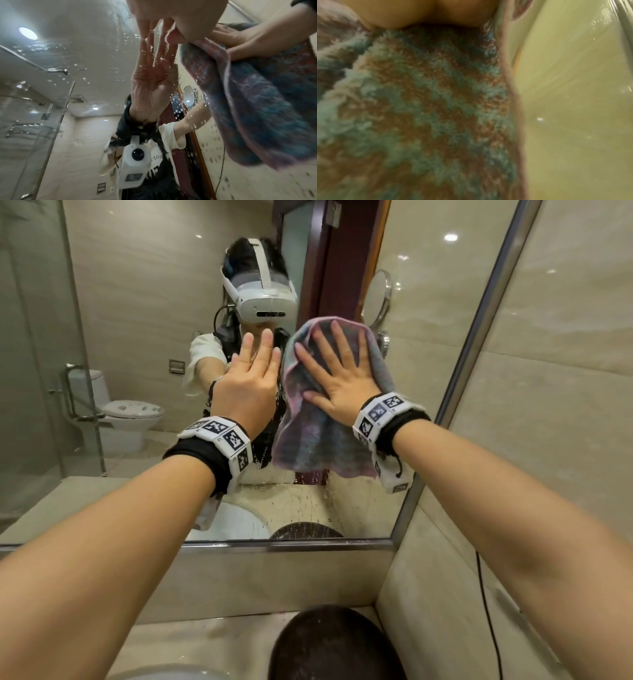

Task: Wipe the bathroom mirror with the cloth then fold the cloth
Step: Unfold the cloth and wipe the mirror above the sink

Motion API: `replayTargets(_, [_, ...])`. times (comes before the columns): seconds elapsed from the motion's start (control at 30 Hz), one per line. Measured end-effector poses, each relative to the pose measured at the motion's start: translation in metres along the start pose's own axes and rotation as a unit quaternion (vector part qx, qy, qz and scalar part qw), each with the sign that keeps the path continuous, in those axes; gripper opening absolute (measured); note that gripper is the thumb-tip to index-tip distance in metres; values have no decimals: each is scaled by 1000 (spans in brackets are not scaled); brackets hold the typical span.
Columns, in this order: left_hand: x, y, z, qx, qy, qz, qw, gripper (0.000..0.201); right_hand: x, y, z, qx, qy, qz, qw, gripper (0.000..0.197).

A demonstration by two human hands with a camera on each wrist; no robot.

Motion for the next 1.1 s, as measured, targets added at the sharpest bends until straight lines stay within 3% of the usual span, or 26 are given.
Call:
replayTargets(0.3, [2,-2,-1,-7,-9,-14,1000,42,21,11,-24,34,54,48,997,79])
replayTargets(0.53, [4,5,-5,2,-5,4,1000,51,86,35,-80,49,303,97,947,87])
replayTargets(0.77, [9,5,-7,8,-30,-10,999,51,68,46,-87,10,325,59,944,82])
replayTargets(0.87, [8,4,-7,18,-39,-9,999,48,67,39,-77,18,302,58,951,82])
replayTargets(1.0, [8,4,-7,17,-35,-7,999,45,37,10,-37,26,97,75,992,70])
replayTargets(1.1, [7,3,-5,20,-28,-14,999,42,18,0,-25,21,-4,96,995,70])
Point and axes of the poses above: each hand's wrist, its own z-axis towards the middle knuckle, its own y-axis out of the palm, x = y × z, the point moved 4 cm from there along z, towards the middle knuckle, and after that the axes turned 11 degrees about z, right-handed, at the moved point
